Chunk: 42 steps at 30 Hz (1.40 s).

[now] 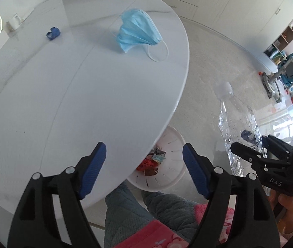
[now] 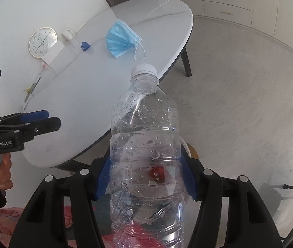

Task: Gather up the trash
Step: 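Lower the water bottle into the bin and open the right gripper, then move both grippers back over the table toward the blue mask and wrapper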

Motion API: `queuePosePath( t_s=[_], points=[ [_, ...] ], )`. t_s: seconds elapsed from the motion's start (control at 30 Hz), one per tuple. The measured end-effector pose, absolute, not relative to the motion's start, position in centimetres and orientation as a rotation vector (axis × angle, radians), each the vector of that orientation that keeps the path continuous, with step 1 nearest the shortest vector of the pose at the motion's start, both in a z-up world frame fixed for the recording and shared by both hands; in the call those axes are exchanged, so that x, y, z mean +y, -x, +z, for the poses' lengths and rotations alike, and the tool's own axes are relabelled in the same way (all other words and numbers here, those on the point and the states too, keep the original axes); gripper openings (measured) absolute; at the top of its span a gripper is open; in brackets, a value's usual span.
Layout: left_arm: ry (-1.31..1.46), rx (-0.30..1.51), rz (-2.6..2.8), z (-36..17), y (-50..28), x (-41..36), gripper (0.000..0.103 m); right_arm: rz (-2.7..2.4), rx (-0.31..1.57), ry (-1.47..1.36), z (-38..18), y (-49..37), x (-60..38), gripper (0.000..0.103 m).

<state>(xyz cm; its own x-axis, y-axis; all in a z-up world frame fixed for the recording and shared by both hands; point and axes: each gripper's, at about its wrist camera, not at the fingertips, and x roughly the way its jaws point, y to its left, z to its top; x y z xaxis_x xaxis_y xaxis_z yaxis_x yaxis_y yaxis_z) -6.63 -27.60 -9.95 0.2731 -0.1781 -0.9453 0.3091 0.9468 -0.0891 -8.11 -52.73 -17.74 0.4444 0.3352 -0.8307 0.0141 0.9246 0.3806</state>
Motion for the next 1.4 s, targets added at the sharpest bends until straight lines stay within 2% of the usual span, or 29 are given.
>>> queuePosePath(
  t_s=[0.27,0.3,0.37,0.6,0.8,1.1,1.37,1.4],
  points=[
    [-0.071,1.256,-0.257,-8.9,5.9,-24.5,0.073,0.149,1.046,-0.542,-20.4,8.1,-53.6,0.063],
    [-0.073,1.257,-0.257,-9.2,6.0,-24.4,0.073,0.149,1.048,-0.574,-20.9,8.0,-53.7,0.073],
    [-0.077,1.262,-0.258,-9.5,6.0,-24.5,0.073,0.152,1.059,-0.608,-21.7,7.9,-53.5,0.084],
    [-0.08,1.249,-0.259,-9.3,5.9,-24.6,0.073,0.161,1.078,-0.567,-21.1,8.0,-52.6,0.093],
    [-0.064,1.238,-0.257,-8.7,5.8,-24.1,0.075,0.135,1.07,-0.436,-18.5,8.2,-51.9,0.099],
    [-0.053,1.241,-0.252,-8.6,5.6,-23.3,0.075,0.135,1.01,-0.282,-15.2,7.8,-50.3,0.1],
    [-0.057,1.219,-0.251,-8.3,5.7,-23.1,0.085,0.152,1.016,-0.186,-13.9,7.2,-48.4,0.101],
    [-0.06,1.217,-0.246,-8.3,5.7,-23.0,0.088,0.149,1.022,-0.176,-13.8,7.1,-48.3,0.101]
  ],
)
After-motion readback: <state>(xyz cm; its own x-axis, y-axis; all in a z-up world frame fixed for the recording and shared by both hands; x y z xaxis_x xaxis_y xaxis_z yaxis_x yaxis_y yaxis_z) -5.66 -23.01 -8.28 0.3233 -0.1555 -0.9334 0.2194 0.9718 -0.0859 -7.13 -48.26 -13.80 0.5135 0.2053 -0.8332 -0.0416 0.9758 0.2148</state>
